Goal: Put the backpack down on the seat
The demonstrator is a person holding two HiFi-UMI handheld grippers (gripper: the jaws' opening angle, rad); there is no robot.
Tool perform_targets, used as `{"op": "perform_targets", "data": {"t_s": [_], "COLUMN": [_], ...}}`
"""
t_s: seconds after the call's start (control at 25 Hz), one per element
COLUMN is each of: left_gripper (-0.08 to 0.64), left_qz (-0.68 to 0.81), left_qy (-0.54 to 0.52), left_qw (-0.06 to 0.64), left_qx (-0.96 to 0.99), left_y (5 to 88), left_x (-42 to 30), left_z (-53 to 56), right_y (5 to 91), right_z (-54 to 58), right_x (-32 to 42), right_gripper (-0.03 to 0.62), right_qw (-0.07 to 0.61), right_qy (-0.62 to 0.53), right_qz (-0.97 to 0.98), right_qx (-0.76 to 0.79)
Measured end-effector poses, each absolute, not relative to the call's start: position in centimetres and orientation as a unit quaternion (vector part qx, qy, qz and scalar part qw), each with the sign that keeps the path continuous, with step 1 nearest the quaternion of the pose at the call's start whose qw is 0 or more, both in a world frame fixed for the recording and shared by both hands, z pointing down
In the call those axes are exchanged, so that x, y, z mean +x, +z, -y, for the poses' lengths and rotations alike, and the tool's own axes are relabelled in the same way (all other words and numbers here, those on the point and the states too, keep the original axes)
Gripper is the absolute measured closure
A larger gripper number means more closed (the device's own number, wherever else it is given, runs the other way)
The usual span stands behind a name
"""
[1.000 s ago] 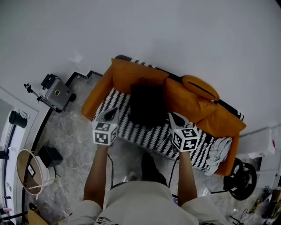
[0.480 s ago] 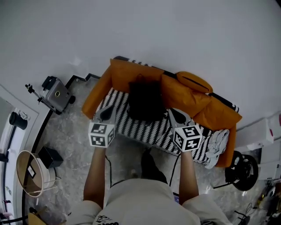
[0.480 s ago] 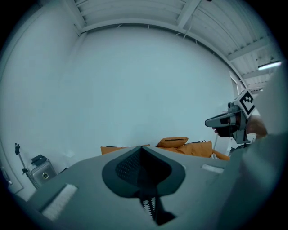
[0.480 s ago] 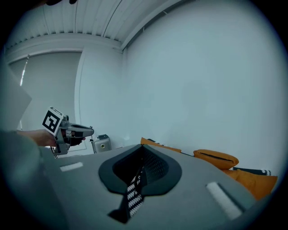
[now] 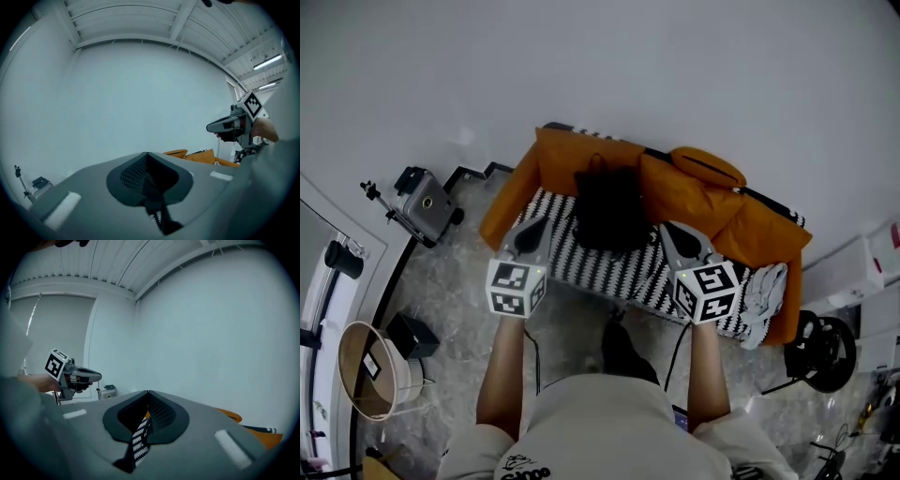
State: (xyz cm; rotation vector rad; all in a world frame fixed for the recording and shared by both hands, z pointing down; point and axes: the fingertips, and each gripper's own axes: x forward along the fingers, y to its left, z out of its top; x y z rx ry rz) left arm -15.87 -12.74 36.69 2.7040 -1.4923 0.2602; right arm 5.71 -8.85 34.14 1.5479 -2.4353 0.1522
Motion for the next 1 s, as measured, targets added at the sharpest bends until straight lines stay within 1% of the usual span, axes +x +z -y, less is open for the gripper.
{"op": "perform_targets", "data": {"t_s": [0.44,1.0], "left_gripper": [0.549,0.549], "left_qz": [0.471,0.454], "left_qy": [0.061,0.05], "left_qw": [-0.029,-0.081], "left_qx": [0.88,0.886], "left_y": [31.9,28.3], "left_x": [-15.6,-14.1], "left_z": [7.1,2.3], "right_y": [30.1,26.8], "right_z": [3.8,0.2], "right_x": [4.1,2.9], "right_gripper": [0.589,0.589], "right_qw": [0.105,0.112], "right_qy": [0.009,-0.05], "right_qz": [0.85,0.854], "right_qx": [0.516,0.505]}}
